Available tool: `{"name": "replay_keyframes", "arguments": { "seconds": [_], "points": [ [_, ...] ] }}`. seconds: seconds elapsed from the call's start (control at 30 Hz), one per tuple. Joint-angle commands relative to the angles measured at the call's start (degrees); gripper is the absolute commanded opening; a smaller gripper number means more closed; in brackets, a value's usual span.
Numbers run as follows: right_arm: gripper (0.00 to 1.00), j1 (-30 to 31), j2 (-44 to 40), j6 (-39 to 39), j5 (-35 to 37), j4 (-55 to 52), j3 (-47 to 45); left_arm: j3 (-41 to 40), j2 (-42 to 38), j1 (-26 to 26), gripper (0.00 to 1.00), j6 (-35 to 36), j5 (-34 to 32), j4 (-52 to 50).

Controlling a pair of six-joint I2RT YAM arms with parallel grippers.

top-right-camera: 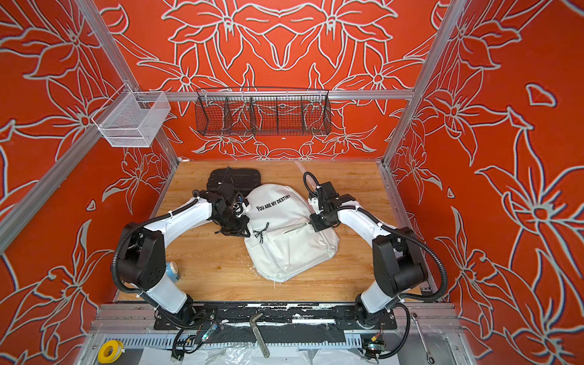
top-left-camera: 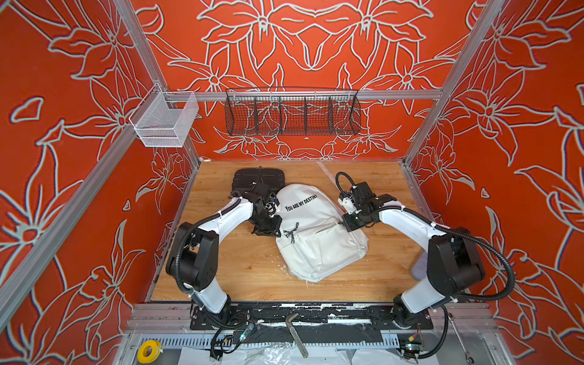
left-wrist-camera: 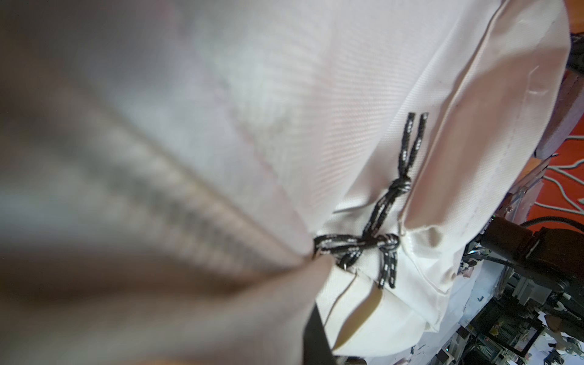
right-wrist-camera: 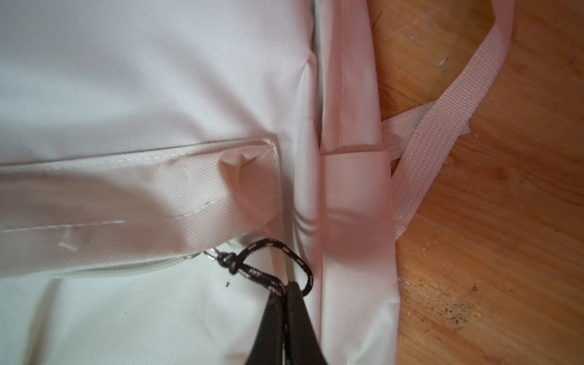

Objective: Pack books, pencil case, and school supplies into a backpack
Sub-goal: Unzip the student bag at the center of the table, then pick up the glasses case from the bottom-right of the table.

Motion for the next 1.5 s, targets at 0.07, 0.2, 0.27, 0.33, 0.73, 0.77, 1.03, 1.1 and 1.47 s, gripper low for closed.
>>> {"name": "replay_keyframes", "arguments": {
  "seconds": [0.07,0.2,0.27,0.33,0.73,0.77,1.03,1.1,1.47],
  "points": [
    [0.0,-2.1,0.0,1.0,3.3,-2.2,1.8,-0.2,-2.4,1.1,0.11,-2.5,0.8,2.2],
    [0.07,-1.9,-1.6,1.4,-1.2,-1.2,2.0,0.0,-6.5,-0.9,0.38,-2.6,-0.1,5.5],
    [0.1,-1.6,-2.3,2.1,-2.7,-0.8,2.1,0.7,-9.1,-1.3,0.47,-2.7,-0.9,6.6],
    [0.15,-1.4,-2.7,2.6,-3.4,-0.2,2.1,1.7,-11.4,-1.8,0.51,-2.2,-1.8,7.2],
    [0.44,-1.2,-4.4,6.3,3.8,-4.2,10.1,10.6,-8.8,-15.8,0.65,7.3,-12.4,3.2],
    [0.46,-1.2,-5.6,6.9,4.3,-4.5,10.0,11.6,-7.6,-16.5,0.65,7.9,-13.2,2.6],
    [0.65,-1.5,-15.4,16.1,9.7,-9.8,6.2,18.6,1.6,-23.4,0.67,12.2,-22.3,-0.3],
    [0.69,-1.8,-18.0,19.6,11.8,-11.6,4.3,20.9,4.9,-24.5,0.68,12.8,-23.7,-0.9],
    [0.97,-9.1,-31.6,39.2,19.4,-19.3,-10.5,29.7,17.9,-25.7,0.71,13.7,-23.3,-2.8]
  ]
}}
